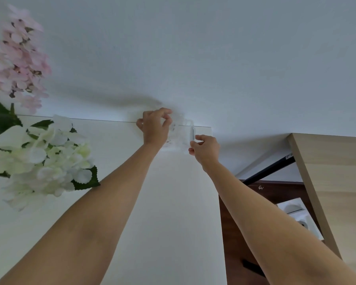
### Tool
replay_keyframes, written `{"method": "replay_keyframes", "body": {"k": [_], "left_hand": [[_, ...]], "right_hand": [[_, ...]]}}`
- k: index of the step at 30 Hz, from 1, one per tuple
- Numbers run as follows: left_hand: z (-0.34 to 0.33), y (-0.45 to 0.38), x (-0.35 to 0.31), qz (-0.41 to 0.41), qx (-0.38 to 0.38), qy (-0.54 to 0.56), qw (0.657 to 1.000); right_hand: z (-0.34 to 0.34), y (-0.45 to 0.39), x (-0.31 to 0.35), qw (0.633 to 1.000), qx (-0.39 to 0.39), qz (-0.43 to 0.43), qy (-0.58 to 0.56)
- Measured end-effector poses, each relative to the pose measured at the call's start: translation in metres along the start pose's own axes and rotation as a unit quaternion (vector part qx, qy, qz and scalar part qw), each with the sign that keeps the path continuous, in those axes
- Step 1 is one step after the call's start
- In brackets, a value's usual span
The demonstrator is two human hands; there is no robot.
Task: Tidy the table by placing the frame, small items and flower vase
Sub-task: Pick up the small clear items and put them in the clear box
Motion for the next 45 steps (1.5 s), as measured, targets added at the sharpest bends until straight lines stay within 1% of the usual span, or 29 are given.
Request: {"method": "replay_keyframes", "body": {"k": [1,3,4,5,7,8,9,10,12,14,15,17,19,21,27,30,33,39,45], "left_hand": [[0.009,-0.003,0.0,0.023,-0.021,0.052,0.998],[0.025,-0.003,0.009,0.108,-0.074,0.165,0.978],[0.03,0.0,0.016,0.155,-0.098,0.194,0.964],[0.031,0.005,0.023,0.197,-0.106,0.208,0.952],[0.023,0.016,0.032,0.249,-0.073,0.222,0.94],[0.017,0.022,0.032,0.252,-0.05,0.216,0.942],[0.014,0.026,0.032,0.236,-0.033,0.191,0.952],[0.013,0.028,0.03,0.205,-0.022,0.143,0.968],[0.014,0.031,0.027,0.131,-0.016,0.0,0.991],[0.016,0.032,0.03,0.089,-0.011,-0.136,0.987],[0.016,0.032,0.032,0.081,-0.001,-0.167,0.983],[0.006,0.034,0.037,0.067,0.047,-0.155,0.985],[-0.007,0.04,0.04,0.058,0.111,-0.099,0.987],[-0.013,0.044,0.042,0.054,0.139,-0.065,0.987],[-0.014,0.036,0.043,0.053,0.147,-0.054,0.986],[-0.014,0.034,0.041,0.057,0.165,-0.064,0.983],[-0.006,0.039,0.037,0.064,0.164,-0.078,0.981],[0.03,0.081,0.034,0.079,0.179,-0.071,0.978],[0.097,0.142,0.057,0.118,0.202,-0.038,0.972]], "right_hand": [[-0.001,0.001,0.0,1.0,-0.003,-0.009,-0.009],[-0.002,0.002,-0.001,0.999,-0.007,-0.025,-0.021],[-0.003,0.002,-0.001,0.999,-0.009,-0.029,-0.024],[-0.003,0.001,-0.001,0.999,-0.012,-0.032,-0.026],[-0.003,0.001,-0.001,0.999,-0.017,-0.038,-0.033],[-0.003,0.001,-0.001,0.998,-0.018,-0.042,-0.036],[-0.003,0.0,-0.002,0.998,-0.019,-0.046,-0.039],[-0.003,0.001,-0.003,0.998,-0.02,-0.048,-0.041],[-0.002,0.001,-0.004,0.997,-0.023,-0.048,-0.049],[-0.002,0.001,-0.003,0.997,-0.026,-0.046,-0.059],[-0.002,0.001,-0.003,0.997,-0.027,-0.044,-0.064],[-0.003,-0.001,-0.003,0.996,-0.03,-0.046,-0.072],[-0.004,-0.005,-0.003,0.995,-0.032,-0.052,-0.079],[-0.005,-0.008,-0.002,0.995,-0.033,-0.052,-0.08],[-0.003,-0.023,0.005,0.995,-0.04,-0.046,-0.073],[-0.003,-0.023,0.004,0.996,-0.035,-0.045,-0.066],[-0.004,-0.016,0.002,0.998,-0.03,-0.029,-0.046],[0.002,0.018,0.006,0.999,-0.027,0.0,-0.025],[0.0,0.072,0.0,1.0,-0.006,0.005,0.005]]}}
Point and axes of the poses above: each hand's wrist, its own y-axis away from the middle knuckle, its own z-axis out of the back of the hand, x = y × z, the point moved 9 cm from there along -y, towards the middle knuckle, and after that the axes turned 11 degrees about -x, right-handed, at the moved point
